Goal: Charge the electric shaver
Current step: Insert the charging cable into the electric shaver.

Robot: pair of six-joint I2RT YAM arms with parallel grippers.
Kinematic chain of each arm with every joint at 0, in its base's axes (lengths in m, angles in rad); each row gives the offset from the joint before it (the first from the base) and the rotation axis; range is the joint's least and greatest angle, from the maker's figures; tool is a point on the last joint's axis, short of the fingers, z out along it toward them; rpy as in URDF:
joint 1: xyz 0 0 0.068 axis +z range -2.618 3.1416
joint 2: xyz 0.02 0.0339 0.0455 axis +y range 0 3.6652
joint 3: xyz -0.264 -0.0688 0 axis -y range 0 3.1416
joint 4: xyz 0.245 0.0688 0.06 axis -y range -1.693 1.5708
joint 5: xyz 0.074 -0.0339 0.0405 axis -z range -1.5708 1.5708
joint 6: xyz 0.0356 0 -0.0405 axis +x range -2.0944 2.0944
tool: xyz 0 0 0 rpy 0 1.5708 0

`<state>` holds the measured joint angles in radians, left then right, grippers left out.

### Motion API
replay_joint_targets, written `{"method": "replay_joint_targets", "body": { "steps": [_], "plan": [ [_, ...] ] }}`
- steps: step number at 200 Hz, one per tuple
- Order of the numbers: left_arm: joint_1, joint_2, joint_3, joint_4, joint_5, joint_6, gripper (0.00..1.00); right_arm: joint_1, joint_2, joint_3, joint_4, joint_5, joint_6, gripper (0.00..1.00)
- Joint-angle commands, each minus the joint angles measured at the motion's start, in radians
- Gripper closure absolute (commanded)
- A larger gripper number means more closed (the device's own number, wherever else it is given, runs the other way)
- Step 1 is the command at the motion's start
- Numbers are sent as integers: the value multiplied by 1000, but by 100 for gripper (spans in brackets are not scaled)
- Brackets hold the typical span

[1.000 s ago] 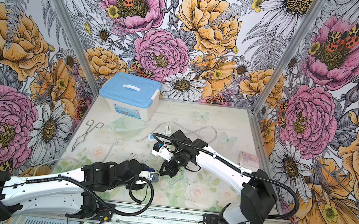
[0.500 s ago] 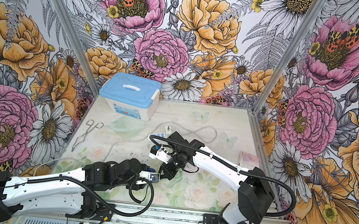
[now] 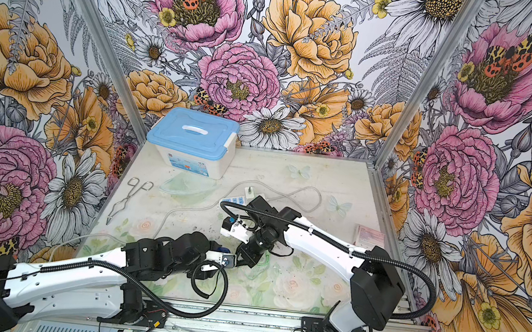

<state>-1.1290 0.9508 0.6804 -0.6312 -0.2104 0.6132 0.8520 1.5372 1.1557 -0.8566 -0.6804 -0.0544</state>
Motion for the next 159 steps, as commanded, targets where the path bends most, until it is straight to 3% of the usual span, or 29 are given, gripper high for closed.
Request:
{"method": "replay_joint_targets", "body": {
  "steps": [1, 159],
  "plan": [
    [-4, -29, 2, 47, 39, -2, 100, -7, 5, 12, 18, 17, -13, 100],
    [4, -14, -5, 51, 48, -21, 100, 1, 5, 21, 24, -7, 8, 100]
  ]
}}
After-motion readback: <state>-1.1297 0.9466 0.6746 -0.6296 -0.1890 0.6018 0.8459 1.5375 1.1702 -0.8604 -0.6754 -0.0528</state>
